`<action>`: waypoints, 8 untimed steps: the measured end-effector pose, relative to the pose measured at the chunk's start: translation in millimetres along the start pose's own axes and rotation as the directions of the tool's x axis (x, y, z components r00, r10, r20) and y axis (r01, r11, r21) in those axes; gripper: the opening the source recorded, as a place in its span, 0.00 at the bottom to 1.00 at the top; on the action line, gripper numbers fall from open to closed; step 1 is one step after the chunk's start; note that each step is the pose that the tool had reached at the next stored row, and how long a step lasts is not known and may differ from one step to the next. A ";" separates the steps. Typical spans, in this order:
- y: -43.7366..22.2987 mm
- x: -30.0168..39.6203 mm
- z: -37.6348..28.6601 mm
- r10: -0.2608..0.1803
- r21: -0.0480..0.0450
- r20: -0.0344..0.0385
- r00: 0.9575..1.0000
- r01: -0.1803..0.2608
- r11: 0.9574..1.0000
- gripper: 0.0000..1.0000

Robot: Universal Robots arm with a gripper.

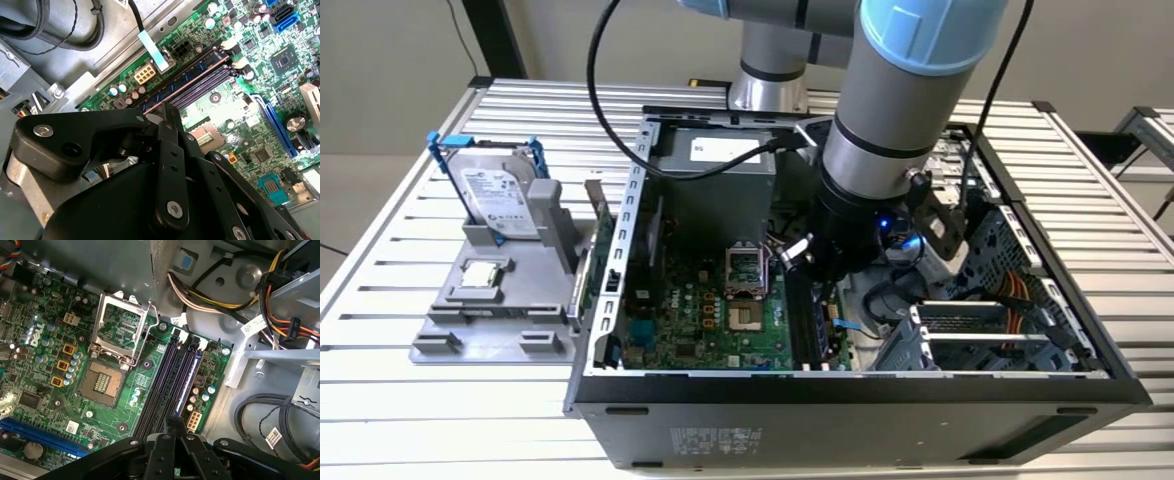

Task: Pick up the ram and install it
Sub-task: 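Press down the ram until it locks into place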

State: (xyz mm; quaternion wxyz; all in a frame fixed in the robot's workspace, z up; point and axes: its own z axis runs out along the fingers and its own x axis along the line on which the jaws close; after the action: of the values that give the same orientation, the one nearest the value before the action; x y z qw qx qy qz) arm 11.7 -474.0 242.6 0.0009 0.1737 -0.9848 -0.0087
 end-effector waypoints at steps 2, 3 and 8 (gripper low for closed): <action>-0.1 -0.4 0.0 -0.016 0.000 0.000 1.000 0.016 1.000 0.00; -0.2 -0.7 0.0 -0.024 0.000 0.000 1.000 0.024 1.000 0.00; -0.8 -2.3 0.0 -0.066 0.000 -0.001 0.998 0.066 0.998 0.00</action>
State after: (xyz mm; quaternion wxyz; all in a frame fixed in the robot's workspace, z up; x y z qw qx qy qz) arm 14.1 -473.9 242.6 0.0012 0.2063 -0.9785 -0.0086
